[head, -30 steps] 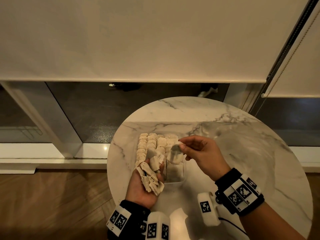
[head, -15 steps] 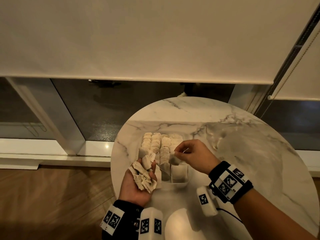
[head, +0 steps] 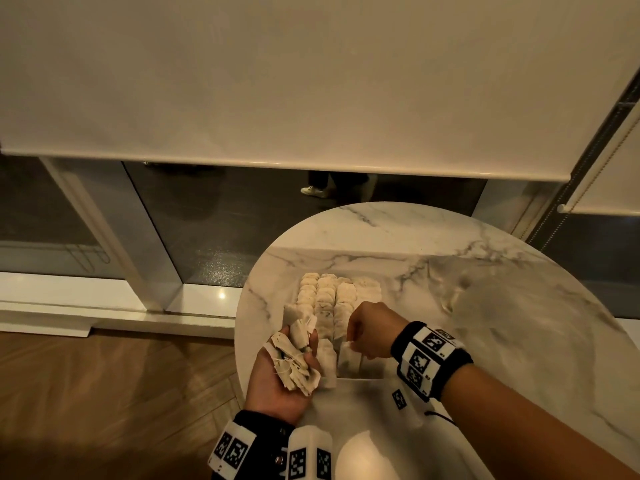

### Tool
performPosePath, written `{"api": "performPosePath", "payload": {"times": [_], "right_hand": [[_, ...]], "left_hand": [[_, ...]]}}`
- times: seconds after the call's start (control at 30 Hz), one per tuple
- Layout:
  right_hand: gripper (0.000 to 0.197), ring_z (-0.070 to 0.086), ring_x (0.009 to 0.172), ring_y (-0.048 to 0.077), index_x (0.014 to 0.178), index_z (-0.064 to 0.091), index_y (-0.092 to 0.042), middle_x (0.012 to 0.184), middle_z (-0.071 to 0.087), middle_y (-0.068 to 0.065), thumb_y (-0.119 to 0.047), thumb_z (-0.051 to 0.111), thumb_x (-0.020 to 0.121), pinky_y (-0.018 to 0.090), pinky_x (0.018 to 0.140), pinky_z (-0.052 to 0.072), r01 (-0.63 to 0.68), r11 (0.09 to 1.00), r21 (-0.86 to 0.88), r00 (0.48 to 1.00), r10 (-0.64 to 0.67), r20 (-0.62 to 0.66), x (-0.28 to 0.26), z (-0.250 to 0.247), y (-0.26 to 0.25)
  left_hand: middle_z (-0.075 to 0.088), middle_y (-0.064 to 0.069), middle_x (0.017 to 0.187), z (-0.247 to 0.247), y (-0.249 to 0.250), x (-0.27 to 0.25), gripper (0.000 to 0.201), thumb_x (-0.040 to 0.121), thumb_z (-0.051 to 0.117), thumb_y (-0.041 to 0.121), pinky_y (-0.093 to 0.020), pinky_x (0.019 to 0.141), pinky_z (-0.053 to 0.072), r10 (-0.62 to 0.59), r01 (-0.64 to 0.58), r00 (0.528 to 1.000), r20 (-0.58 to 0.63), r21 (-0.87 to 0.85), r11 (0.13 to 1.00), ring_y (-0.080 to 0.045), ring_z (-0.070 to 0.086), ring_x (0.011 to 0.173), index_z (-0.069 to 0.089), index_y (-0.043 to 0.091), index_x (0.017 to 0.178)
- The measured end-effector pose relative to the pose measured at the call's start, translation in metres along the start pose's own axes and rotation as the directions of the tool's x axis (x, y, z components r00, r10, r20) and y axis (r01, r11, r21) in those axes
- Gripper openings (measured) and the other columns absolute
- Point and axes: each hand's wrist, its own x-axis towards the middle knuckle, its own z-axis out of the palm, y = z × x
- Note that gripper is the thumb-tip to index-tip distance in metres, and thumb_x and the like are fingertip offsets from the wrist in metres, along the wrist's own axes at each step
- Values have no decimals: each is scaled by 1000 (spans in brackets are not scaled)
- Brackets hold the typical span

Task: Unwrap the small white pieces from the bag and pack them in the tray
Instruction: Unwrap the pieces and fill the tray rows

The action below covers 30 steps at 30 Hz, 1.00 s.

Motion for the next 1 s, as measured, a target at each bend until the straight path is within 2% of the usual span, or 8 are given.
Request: {"api": "performPosePath", "payload": {"times": [0.17,0.27,0.33,0.43,0.6,0.7,0.87,1.0], "right_hand": [[12,60,64,14,97,78,-14,100,75,7,-12,74,85,22,57,50,2,993,-121,999,-6,-36,9,5,-5],[14,54,61,12,98,78,-12,101,75,8,-13,74,85,22,64,47,14,989,-146,998,-23,-58,13,5,-7],[15,61,64,15,99,77,-13,100,74,8,-12,76,84,21,57,49,10,993,-116,999,-16,-52,15,5,-7],[21,63,59,14,103,73,-19,102,71,5,-15,78,83,19,48,49,1,1000,-27,997,-3,-76,14,4,-4],[16,65,70,7,104,71,-25,94,73,-2,-30,72,89,19,58,49,59,980,192,979,-19,-203,-4,-9,4],[12,67,76,11,99,72,-27,91,72,-4,-33,70,89,23,60,48,112,930,349,964,-16,-266,-21,-14,9],[4,70,72,12,88,73,-30,84,73,-5,-31,70,90,27,60,53,217,823,526,921,6,-390,-51,-11,13],[11,70,71,15,86,74,-29,83,73,-3,-38,70,90,32,60,56,297,738,606,910,-26,-415,-78,-6,8]], "left_hand": [[74,1,76,0,1,2,27,80,50,22,-21,50,52,-26,26,1000,18,1,1000,-15,62,89,68,16,98],[74,-1,80,-3,2,4,27,81,50,23,-21,50,53,-26,26,1000,15,-1,1000,-17,71,79,68,16,100],[73,-1,81,-3,2,4,24,90,49,26,-22,50,54,-56,57,998,8,-24,998,-18,74,69,68,16,101],[70,-1,86,-6,4,7,27,100,46,31,-23,48,54,-79,78,997,-23,-29,997,-18,74,67,68,16,99],[63,1,95,-3,1,4,24,84,53,25,-22,49,53,-63,63,998,-7,-6,998,-17,73,67,67,16,102],[64,-2,93,3,-4,3,21,89,52,24,-21,49,53,-59,59,998,-5,20,998,-17,73,68,67,14,100],[65,-3,93,9,-19,1,27,81,56,28,-21,48,53,-89,89,996,-2,87,992,-16,61,88,70,15,101],[71,2,72,20,-40,-7,27,75,54,27,-18,45,49,-57,53,998,21,166,985,-14,64,74,78,16,84]]}}
